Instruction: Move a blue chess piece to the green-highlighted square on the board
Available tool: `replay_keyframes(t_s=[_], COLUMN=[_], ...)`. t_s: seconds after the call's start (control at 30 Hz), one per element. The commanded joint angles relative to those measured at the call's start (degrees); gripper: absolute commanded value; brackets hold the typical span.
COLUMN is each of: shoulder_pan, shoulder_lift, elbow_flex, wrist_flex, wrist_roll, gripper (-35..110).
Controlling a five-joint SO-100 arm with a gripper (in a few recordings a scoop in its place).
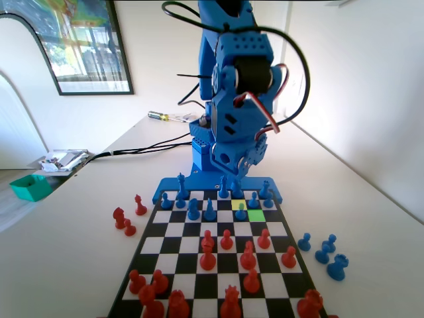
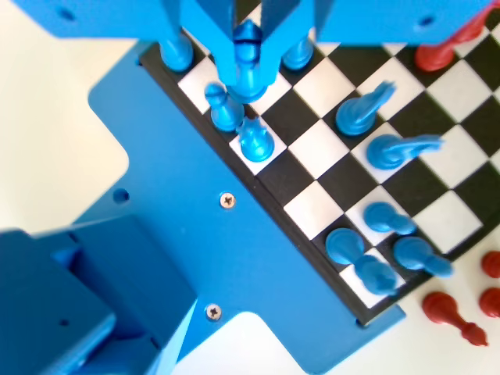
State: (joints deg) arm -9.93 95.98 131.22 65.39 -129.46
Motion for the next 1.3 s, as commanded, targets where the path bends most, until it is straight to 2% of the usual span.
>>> replay_keyframes(t_s=[0.0, 0.17, 0.33, 0.5, 0.83, 1.27], shoulder_pan=[-0.97, -2.37, -4.48, -5.80, -6.86, -7.65], shoulder_lift=[3.69, 2.37, 0.70, -0.44, -3.43, -8.79], elbow_flex=[-4.31, -7.56, -9.32, -8.26, -1.93, -1.14], wrist_flex=[2.72, 2.02, -2.11, -6.86, -15.47, -20.04], wrist_roll=[1.85, 8.00, 16.52, 21.01, 22.32, 23.91], gripper=[1, 1, 1, 1, 1, 1])
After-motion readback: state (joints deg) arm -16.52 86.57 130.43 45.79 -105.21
